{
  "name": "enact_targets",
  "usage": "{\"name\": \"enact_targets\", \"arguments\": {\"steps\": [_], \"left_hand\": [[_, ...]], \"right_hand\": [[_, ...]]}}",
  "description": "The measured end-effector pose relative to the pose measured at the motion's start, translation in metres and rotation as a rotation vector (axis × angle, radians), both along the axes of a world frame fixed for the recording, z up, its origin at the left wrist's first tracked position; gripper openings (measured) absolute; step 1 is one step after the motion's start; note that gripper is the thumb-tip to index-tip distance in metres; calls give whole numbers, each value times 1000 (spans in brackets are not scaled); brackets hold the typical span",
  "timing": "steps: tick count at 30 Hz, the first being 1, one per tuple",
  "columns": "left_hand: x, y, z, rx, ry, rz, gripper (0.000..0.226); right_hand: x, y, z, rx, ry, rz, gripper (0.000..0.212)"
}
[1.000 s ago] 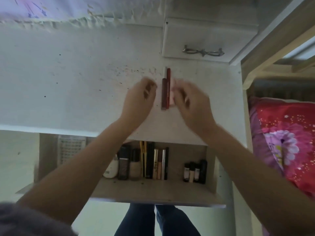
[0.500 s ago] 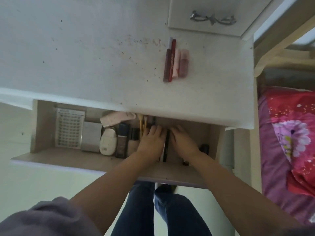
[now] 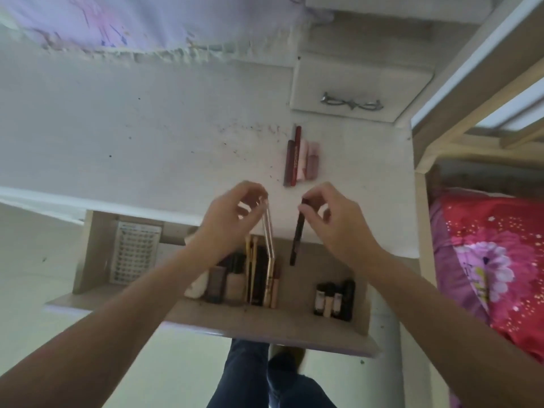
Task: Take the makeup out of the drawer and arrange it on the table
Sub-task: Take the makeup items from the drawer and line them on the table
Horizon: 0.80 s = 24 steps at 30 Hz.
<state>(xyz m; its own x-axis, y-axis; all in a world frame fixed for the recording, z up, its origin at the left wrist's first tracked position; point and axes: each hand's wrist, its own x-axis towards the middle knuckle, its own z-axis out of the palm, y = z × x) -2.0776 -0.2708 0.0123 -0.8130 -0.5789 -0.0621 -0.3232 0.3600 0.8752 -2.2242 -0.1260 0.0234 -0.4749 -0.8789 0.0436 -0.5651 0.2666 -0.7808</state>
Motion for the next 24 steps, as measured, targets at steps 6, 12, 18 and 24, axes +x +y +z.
{"name": "enact_targets", "arguments": {"steps": [6,12,18,24], "left_hand": [[-91,-100,19,91,-90,127,13],[-145,-117,-19,92,-234,134,21],[-139,-105,-20,140,-207,135,25],[-40,-28,-16,31,-55,44,14]], "right_hand": [[-77,-135,14,138,32,-174,14],[-101,-170,-30,339,293,-119,19],[-97,-147,-19,162,268,-133,15],[-25,-25,-6,-2,92,19,21]]}}
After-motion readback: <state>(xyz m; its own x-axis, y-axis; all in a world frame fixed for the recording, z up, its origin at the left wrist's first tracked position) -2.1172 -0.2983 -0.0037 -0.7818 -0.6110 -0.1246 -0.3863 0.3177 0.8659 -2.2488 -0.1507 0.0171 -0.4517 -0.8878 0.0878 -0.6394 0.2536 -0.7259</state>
